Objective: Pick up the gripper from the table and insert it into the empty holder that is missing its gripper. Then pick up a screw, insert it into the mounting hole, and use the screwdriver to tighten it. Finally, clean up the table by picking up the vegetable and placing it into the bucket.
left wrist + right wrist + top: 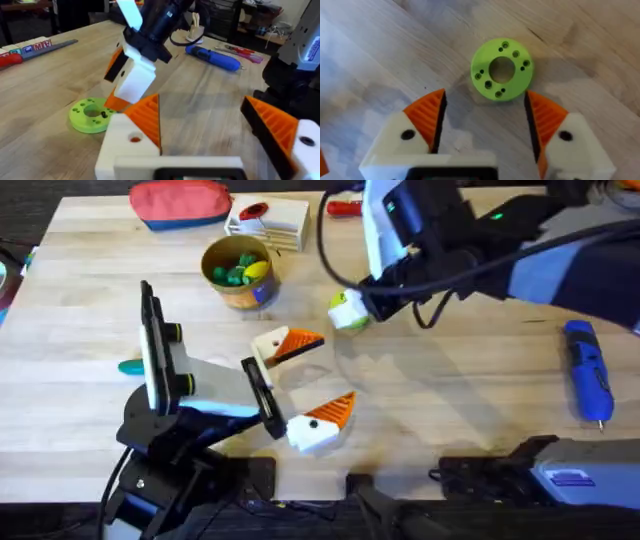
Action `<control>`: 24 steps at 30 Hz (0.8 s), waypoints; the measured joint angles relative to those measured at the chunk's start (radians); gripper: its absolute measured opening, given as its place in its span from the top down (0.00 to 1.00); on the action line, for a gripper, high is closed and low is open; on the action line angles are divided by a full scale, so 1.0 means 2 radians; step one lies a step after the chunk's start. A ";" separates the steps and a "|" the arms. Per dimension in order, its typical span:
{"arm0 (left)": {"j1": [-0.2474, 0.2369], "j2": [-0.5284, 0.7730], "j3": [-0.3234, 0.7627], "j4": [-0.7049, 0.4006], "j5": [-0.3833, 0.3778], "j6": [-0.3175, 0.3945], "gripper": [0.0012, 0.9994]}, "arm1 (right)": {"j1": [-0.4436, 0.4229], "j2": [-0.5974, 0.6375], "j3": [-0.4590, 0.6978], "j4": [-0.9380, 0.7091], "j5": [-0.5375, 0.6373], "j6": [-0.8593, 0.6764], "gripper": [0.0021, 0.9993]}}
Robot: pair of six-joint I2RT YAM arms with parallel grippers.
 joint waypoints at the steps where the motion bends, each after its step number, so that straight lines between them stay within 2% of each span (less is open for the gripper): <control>1: 0.000 0.000 0.000 0.000 0.000 0.000 0.01 | 0.006 0.006 0.000 0.000 0.011 -0.005 0.13; 3: 0.000 0.000 0.000 0.000 0.000 0.000 0.01 | 0.011 0.015 0.000 0.000 0.028 -0.011 0.21; 9: 0.000 0.000 0.000 0.000 0.000 0.000 0.01 | 0.012 0.037 0.000 0.002 0.052 -0.011 0.37; 13: 0.000 0.000 0.000 0.000 0.000 0.000 0.01 | 0.019 0.052 0.000 0.016 0.057 -0.010 0.40; 20: 0.000 0.000 0.000 0.000 0.000 0.000 0.01 | 0.038 0.066 0.000 0.035 0.058 -0.011 0.60; 24: 0.000 0.000 0.000 0.000 0.000 0.000 0.01 | 0.038 0.067 0.000 0.049 0.058 -0.010 0.67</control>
